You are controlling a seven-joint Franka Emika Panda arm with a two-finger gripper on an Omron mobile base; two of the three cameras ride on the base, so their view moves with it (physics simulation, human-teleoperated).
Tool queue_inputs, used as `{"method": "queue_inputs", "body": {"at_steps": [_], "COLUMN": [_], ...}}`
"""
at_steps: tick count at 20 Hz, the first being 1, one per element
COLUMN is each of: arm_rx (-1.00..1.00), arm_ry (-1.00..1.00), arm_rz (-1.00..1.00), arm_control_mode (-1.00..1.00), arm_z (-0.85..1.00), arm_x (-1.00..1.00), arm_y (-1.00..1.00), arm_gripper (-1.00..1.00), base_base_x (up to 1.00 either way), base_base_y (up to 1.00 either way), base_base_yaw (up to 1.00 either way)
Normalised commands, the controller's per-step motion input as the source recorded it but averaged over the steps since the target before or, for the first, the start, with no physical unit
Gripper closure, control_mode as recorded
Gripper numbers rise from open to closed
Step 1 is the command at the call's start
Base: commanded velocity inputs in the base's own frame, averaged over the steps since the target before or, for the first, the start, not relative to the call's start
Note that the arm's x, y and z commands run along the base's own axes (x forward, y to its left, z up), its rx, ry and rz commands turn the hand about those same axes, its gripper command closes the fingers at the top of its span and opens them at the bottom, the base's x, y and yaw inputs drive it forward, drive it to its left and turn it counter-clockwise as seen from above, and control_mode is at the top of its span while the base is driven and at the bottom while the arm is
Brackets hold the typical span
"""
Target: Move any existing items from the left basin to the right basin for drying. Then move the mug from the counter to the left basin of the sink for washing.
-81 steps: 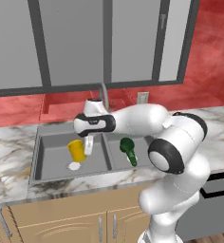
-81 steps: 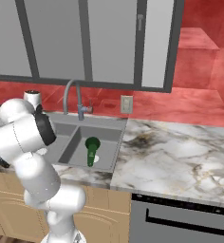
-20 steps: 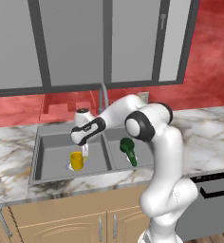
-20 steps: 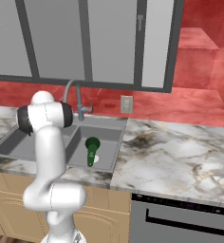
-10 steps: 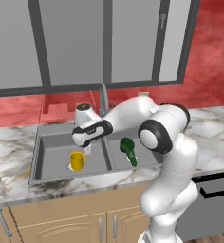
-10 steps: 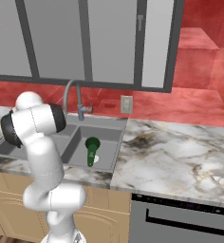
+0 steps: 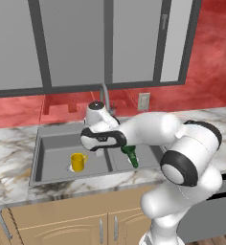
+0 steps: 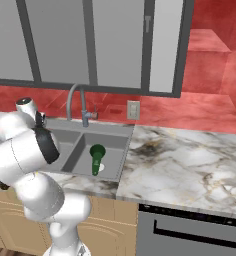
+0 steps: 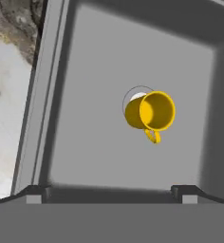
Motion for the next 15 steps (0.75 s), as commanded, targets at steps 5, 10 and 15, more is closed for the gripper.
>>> {"method": "queue_inputs", "body": {"at_steps": [5, 10, 15], "arm_rx": [0.04, 0.08, 0.08], "arm_ry": [0.0, 0.01, 0.03], "arm_rz": [0.0, 0.0, -0.03], "arm_control_mode": [-1.0, -1.0, -1.0], "arm_z": [0.49, 0.43, 0.35], "arm_x": [-0.45, -0.55, -0.57], "arm_y": [-0.62, -0.61, -0.45], "arm_gripper": [-1.0, -1.0, -1.0], "base_base_x": [0.0, 0.0, 0.0], "base_base_y": [0.0, 0.0, 0.0], "base_base_yaw": [0.0, 0.0, 0.0]}}
